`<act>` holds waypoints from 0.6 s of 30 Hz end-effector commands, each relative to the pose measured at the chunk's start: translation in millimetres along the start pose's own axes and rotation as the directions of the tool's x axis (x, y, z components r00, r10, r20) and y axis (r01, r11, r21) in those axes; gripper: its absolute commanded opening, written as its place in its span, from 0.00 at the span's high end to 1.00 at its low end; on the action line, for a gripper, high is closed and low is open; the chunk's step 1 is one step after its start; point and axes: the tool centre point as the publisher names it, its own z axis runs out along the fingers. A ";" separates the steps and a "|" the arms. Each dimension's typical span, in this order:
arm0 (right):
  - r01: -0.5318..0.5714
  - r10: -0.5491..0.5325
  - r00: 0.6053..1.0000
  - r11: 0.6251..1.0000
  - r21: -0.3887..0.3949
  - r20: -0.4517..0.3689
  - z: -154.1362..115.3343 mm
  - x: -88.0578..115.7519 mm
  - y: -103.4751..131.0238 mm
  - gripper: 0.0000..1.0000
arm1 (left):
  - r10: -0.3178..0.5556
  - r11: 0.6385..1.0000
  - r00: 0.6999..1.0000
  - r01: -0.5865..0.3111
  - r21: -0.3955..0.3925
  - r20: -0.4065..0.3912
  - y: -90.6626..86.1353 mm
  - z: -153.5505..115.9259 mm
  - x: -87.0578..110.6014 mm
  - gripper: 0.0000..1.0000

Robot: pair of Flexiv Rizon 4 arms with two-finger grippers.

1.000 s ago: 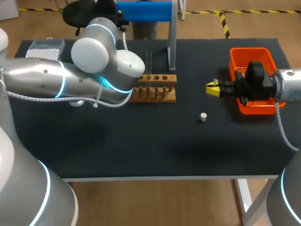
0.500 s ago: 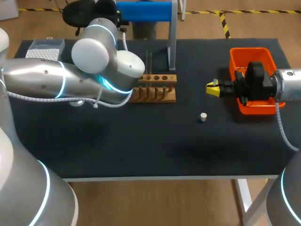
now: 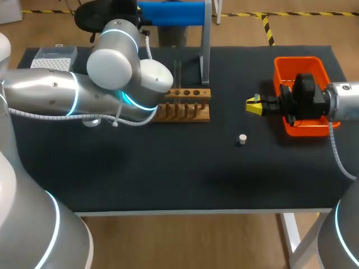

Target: Invert the test tube, pick up the pipette, mount the tip to pipette, aspirate from beaker and dispense into the tube, eject the tip, return the pipette, and cap with the stopper.

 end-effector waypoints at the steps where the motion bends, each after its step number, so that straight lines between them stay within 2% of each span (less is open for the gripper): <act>1: 0.000 0.000 1.000 1.000 0.003 0.001 -0.8 1.1 0.8 1.00 | 0.002 1.000 1.000 -0.002 0.003 -0.001 -16.4 0.6 -4.3 1.00; 6: 0.000 0.000 1.000 1.000 0.003 0.001 -0.8 1.1 0.8 1.00 | -0.002 1.000 1.000 0.002 0.003 -0.024 -33.3 -7.5 -6.2 1.00; 13: 0.000 0.000 1.000 1.000 0.003 0.001 -0.8 1.1 0.8 1.00 | 0.032 0.999 0.987 -0.034 -0.011 -0.159 -57.6 -25.2 -8.2 1.00; 18: 0.000 0.000 1.000 1.000 0.003 0.001 -0.8 1.1 0.8 1.00 | 0.022 1.000 0.955 -0.022 0.003 -0.295 -72.3 -42.5 -12.8 1.00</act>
